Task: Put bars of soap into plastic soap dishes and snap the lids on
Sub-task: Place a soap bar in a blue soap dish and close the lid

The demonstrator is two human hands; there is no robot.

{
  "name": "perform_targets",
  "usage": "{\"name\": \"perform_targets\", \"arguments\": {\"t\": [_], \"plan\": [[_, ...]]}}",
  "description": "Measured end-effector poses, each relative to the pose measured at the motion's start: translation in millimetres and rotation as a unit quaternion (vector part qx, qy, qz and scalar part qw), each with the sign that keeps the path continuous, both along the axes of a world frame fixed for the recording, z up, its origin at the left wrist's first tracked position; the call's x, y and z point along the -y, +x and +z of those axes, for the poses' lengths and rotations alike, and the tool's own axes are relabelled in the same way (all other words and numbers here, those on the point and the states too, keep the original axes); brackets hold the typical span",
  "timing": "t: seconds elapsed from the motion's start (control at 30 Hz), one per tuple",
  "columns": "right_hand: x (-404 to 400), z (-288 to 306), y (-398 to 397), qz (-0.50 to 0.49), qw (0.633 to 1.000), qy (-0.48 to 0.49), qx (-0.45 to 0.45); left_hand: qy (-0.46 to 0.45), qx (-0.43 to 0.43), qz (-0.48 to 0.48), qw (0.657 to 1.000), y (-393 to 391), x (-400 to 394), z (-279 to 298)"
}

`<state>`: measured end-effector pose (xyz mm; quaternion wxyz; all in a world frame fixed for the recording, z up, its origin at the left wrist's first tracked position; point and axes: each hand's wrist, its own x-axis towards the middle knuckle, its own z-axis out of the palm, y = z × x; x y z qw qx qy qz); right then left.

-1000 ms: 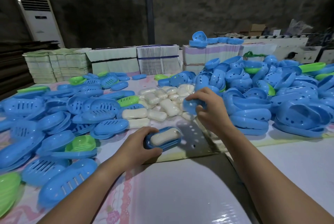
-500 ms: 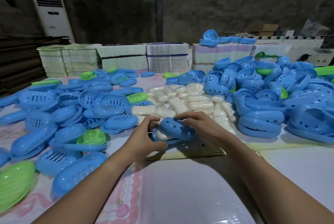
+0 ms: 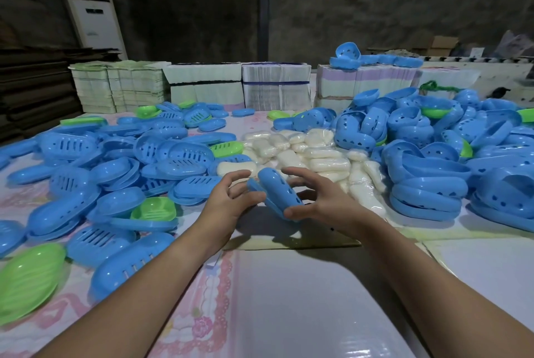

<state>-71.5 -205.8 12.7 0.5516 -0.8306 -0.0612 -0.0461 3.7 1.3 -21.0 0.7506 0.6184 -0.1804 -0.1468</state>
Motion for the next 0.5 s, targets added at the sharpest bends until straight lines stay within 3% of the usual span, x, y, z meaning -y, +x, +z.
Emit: {"name": "perform_targets", "arguments": {"t": [0.5], "plan": [[-4.0, 2.3, -3.9, 0.046, 0.994, 0.091, -0.050, -0.049, 0.007, -0.026, 0.998, -10.6, 1.8, 6.4]]}}
